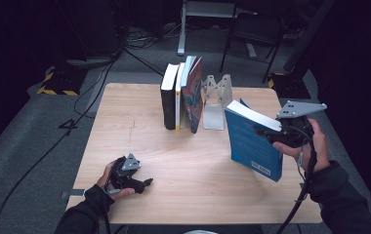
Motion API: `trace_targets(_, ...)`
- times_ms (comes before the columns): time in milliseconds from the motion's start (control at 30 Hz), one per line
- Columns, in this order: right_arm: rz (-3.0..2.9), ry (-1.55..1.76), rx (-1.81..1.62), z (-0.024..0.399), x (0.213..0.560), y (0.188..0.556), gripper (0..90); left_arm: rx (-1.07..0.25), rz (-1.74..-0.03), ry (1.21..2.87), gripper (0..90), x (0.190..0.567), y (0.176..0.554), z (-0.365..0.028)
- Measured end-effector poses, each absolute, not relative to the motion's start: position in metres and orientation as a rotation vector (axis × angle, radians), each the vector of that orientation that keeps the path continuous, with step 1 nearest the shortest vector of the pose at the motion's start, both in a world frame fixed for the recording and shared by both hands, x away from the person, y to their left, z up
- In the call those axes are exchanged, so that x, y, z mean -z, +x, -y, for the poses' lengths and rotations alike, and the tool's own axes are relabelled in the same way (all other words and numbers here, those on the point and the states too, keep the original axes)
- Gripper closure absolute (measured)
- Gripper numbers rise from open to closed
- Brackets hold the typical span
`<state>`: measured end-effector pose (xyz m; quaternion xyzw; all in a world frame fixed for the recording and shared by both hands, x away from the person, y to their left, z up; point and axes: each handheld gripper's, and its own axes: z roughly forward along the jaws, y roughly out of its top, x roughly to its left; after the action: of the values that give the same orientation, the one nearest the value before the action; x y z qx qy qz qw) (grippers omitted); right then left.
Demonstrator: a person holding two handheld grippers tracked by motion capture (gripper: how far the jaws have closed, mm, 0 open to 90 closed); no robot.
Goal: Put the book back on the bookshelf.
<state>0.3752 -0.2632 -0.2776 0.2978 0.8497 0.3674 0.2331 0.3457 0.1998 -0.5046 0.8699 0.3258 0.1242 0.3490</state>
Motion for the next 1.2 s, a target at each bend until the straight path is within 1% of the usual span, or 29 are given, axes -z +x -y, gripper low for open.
trace_targets(400, -2.276, 0.866, -1.051, 0.248, 0.263, 0.404, 60.3, -0.321, -0.843, 2.257, 14.0, 0.505, 0.347, -0.199)
trace_targets(600, -2.269, 0.872, -1.05, 0.227, 0.259, 0.421, 60.3, -0.32, -0.843, 2.258, 13.9, 0.504, 0.347, -0.199)
trace_targets(800, -2.266, 0.889, -1.045, 0.211, 0.257, 0.436, 60.2, -0.322, -0.847, 2.255, 13.9, 0.504, 0.347, -0.199)
trace_targets(1200, -2.204, 0.98, -1.031, 0.186, 0.262, 0.48, 60.2, -0.327, -0.861, 2.25, 13.9, 0.504, 0.347, -0.198)
